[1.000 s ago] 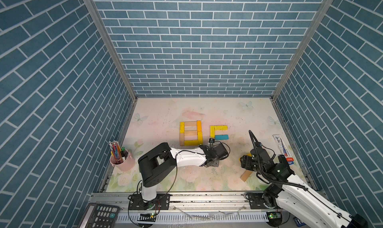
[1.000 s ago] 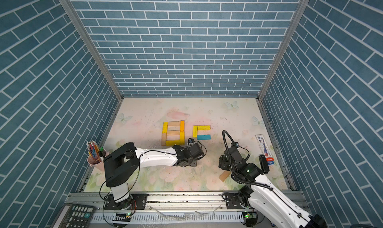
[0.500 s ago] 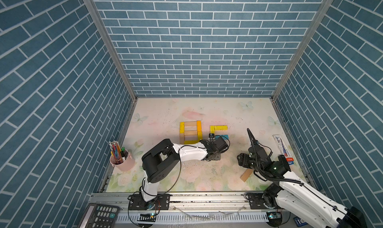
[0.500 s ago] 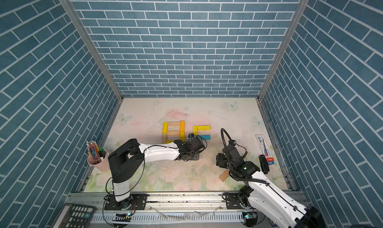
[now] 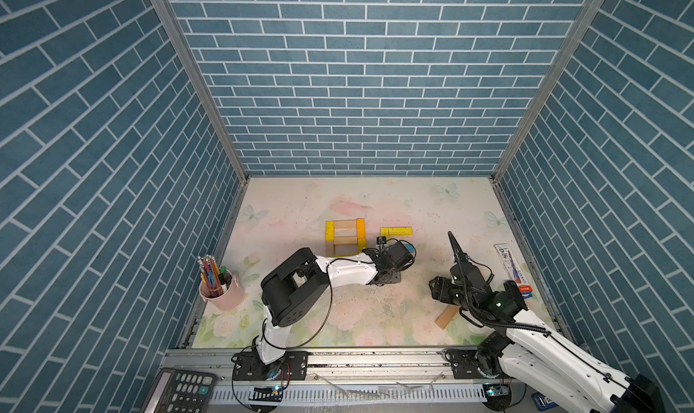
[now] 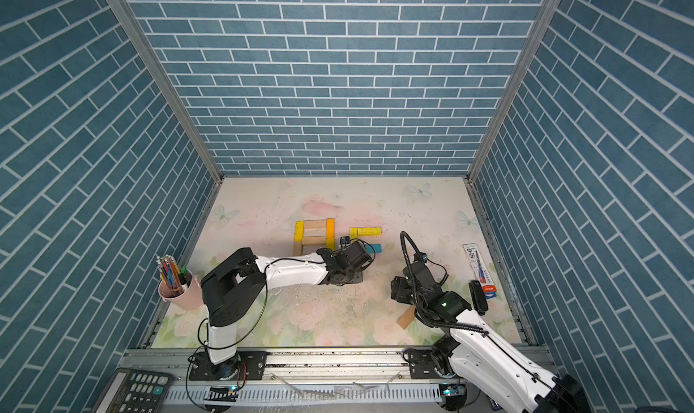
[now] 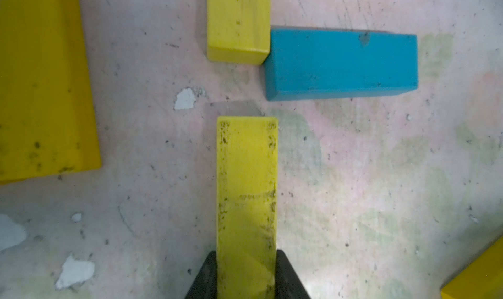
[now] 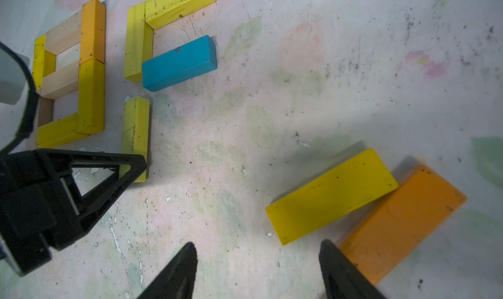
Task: Assemble the number 8 with building blocks
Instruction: Pick up the building block from the center of the board, then assemble the building block at the center of the board.
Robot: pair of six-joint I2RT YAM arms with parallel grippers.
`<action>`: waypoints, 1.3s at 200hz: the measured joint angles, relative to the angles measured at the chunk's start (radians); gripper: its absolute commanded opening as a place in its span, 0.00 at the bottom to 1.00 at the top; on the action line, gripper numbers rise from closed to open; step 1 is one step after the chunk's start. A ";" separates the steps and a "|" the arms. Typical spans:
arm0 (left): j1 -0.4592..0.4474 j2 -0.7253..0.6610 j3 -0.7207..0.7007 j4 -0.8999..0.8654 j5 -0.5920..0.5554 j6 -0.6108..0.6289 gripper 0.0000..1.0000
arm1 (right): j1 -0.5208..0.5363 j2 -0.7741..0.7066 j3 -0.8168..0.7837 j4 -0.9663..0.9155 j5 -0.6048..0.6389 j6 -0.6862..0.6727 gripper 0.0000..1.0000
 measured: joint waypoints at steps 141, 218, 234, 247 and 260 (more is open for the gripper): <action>0.024 0.031 0.039 -0.008 -0.029 0.001 0.32 | 0.000 0.014 0.034 0.012 0.010 0.000 0.73; 0.034 0.049 0.066 -0.015 -0.029 0.020 0.38 | 0.000 0.013 0.034 0.007 0.012 0.000 0.73; 0.034 0.049 0.066 -0.015 -0.029 0.023 0.40 | 0.000 0.016 0.034 0.008 0.012 0.000 0.73; 0.034 0.049 0.066 -0.013 -0.029 0.024 0.42 | 0.000 0.020 0.034 0.007 0.012 0.000 0.73; 0.034 0.049 0.066 -0.011 -0.028 0.026 0.43 | 0.000 0.021 0.034 0.007 0.012 0.000 0.73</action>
